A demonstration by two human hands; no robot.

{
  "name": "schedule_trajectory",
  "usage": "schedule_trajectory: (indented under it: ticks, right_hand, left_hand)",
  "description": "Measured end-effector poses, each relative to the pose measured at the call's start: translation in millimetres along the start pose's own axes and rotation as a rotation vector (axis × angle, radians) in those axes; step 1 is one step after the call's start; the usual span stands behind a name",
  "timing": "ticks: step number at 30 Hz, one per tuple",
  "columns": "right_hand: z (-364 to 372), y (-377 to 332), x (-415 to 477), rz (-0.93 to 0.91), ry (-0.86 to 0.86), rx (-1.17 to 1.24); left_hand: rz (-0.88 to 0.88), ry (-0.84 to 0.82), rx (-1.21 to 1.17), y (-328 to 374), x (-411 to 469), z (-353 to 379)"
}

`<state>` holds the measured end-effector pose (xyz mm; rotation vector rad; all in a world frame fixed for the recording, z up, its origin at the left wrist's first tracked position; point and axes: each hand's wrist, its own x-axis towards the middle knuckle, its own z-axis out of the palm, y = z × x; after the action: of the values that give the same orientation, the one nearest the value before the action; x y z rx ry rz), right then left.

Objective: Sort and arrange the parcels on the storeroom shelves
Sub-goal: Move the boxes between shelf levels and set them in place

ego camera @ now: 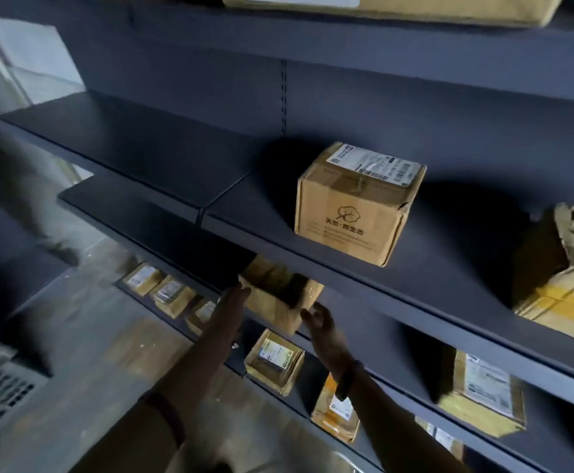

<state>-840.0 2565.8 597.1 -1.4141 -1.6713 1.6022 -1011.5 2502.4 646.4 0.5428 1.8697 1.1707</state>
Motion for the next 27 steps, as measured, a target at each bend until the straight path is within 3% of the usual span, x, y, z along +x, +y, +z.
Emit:
schedule_trajectory:
  ticks: [9,12,17,23,27]
  right_hand:
    - [63,-24,49,0.147,0.312,0.196]
    - [76,-22,48,0.095,0.403,0.202]
    - [89,-30,24,0.144,0.423,0.359]
    - [115,-18,-41,0.223,0.433,0.495]
    - [129,-11,-82,0.243,0.424,0.473]
  left_hand:
    - [-0.051,-0.241,0.216,1,105,-41]
    - [-0.041,-0.324,0.180,-5,119,-40]
    - [-0.060,-0.286,0.119,-19,113,-43]
    - [-0.209,-0.300,-0.038,-38,76,-64]
    - [-0.143,-0.341,0.024,-55,35,-78]
